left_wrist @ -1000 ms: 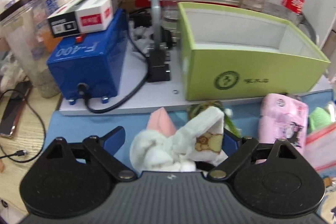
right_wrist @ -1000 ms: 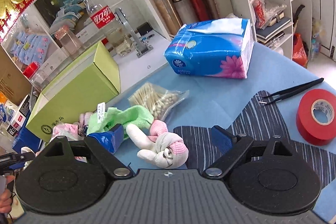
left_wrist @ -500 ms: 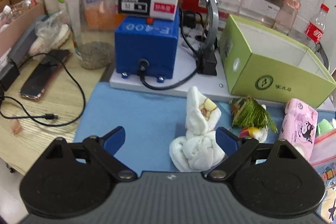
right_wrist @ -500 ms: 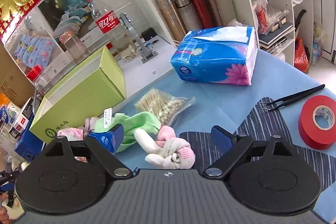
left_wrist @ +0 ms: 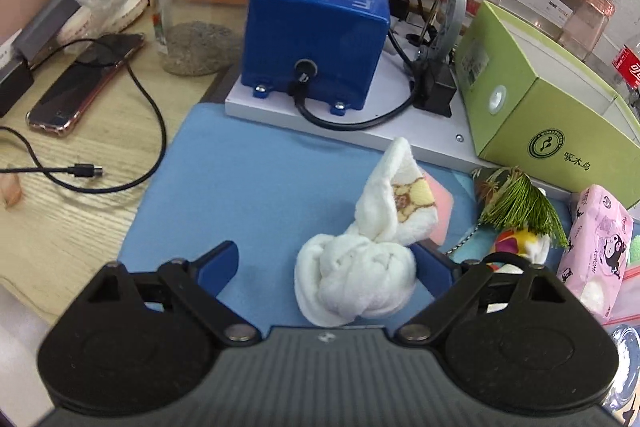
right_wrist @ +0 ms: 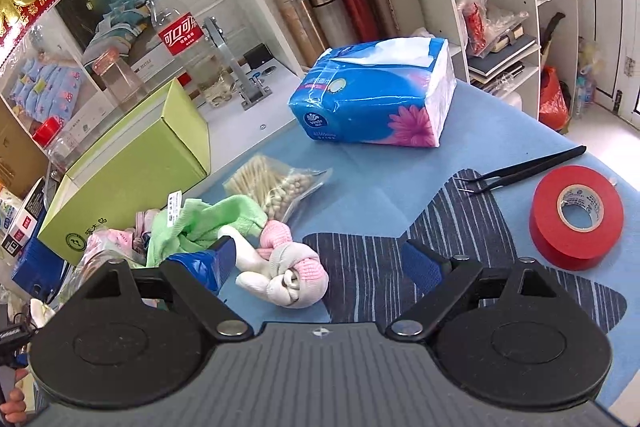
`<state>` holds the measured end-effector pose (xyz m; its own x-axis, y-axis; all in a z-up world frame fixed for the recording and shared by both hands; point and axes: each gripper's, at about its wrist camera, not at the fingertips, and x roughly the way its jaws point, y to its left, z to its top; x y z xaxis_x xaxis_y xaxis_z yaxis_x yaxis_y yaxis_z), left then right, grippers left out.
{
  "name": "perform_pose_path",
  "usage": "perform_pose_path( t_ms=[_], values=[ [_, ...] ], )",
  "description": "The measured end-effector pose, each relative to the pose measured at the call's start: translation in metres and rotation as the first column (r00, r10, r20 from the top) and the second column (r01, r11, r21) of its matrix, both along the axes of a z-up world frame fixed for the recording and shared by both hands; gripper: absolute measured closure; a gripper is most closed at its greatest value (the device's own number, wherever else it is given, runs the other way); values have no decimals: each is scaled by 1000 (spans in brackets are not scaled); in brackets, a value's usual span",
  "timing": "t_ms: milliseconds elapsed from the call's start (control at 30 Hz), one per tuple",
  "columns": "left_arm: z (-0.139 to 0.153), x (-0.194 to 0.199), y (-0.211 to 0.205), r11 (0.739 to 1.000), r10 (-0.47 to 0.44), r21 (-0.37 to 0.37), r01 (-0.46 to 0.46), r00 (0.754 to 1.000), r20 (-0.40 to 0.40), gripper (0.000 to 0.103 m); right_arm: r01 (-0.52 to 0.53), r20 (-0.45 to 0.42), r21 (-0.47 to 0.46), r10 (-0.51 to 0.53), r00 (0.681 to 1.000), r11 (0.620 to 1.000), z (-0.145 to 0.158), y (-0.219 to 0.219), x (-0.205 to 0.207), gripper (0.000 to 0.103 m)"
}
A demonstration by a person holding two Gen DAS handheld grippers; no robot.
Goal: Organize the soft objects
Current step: 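Close left tool on white cloth while right tool grasps the knotted cloth toy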
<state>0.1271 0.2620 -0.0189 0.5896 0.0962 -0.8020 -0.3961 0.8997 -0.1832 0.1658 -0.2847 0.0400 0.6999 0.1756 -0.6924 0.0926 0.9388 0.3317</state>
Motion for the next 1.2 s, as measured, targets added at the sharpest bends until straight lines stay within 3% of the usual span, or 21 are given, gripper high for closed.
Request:
perform_pose_path(
  t_ms=[67, 167, 267, 400, 533, 600, 733, 967, 1033, 1067, 1100, 1133, 1167, 1200],
  values=[
    [-6, 3, -3, 1000, -4, 4, 4, 1000, -15, 11, -37, -7, -18, 37, 999, 999, -2, 6, 6, 26],
    [-11, 10, -19, 993, -25, 113, 29, 999, -31, 11, -119, -30, -77, 117, 993, 990, -4, 17, 7, 26],
    [-14, 16, -25, 985, -39, 167, 47, 998, -47, 11, -204, -50, -180, 198, 979, 962, -8, 26, 0, 26],
    [-14, 18, -23, 986, -36, 159, 43, 998, -45, 11, -319, -54, -333, 320, 946, 887, -17, 46, 11, 26],
    [-15, 17, -25, 985, -38, 168, 44, 999, -36, 11, -361, -99, -383, 351, 931, 850, -34, 54, 33, 26],
    [-16, 16, -27, 983, -42, 177, 47, 999, -32, 11, -349, -53, -331, 352, 934, 877, -38, 45, 35, 23],
    [-16, 15, -27, 982, -52, 180, 56, 998, -26, 11, -325, 48, -366, 366, 929, 872, -46, 40, 20, 23],
    [-17, 11, -28, 979, -64, 192, 64, 998, -5, 11, -314, 55, -383, 361, 931, 869, -42, 46, 21, 24],
    [-18, 11, -29, 979, -69, 195, 68, 998, 0, 11, -325, 58, -402, 378, 924, 856, -41, 50, 16, 27],
    [-18, 9, -29, 978, -75, 194, 72, 997, 8, 15, -325, 64, -409, 382, 922, 853, -41, 52, 14, 30],
    [-17, 7, -30, 977, -86, 200, 79, 996, 24, 28, -325, 67, -404, 382, 922, 855, -43, 52, 13, 35],
    [-15, 5, -31, 976, -99, 201, 90, 994, 37, 36, -334, 73, -381, 388, 919, 862, -43, 50, 11, 43],
    [-13, 3, -32, 976, -104, 197, 94, 994, 42, 52, -338, 88, -354, 391, 916, 872, -41, 48, 9, 67],
    [-11, 2, -32, 976, -103, 198, 94, 994, 39, 55, -324, 91, -361, 379, 921, 874, -41, 47, 7, 75]
  ],
)
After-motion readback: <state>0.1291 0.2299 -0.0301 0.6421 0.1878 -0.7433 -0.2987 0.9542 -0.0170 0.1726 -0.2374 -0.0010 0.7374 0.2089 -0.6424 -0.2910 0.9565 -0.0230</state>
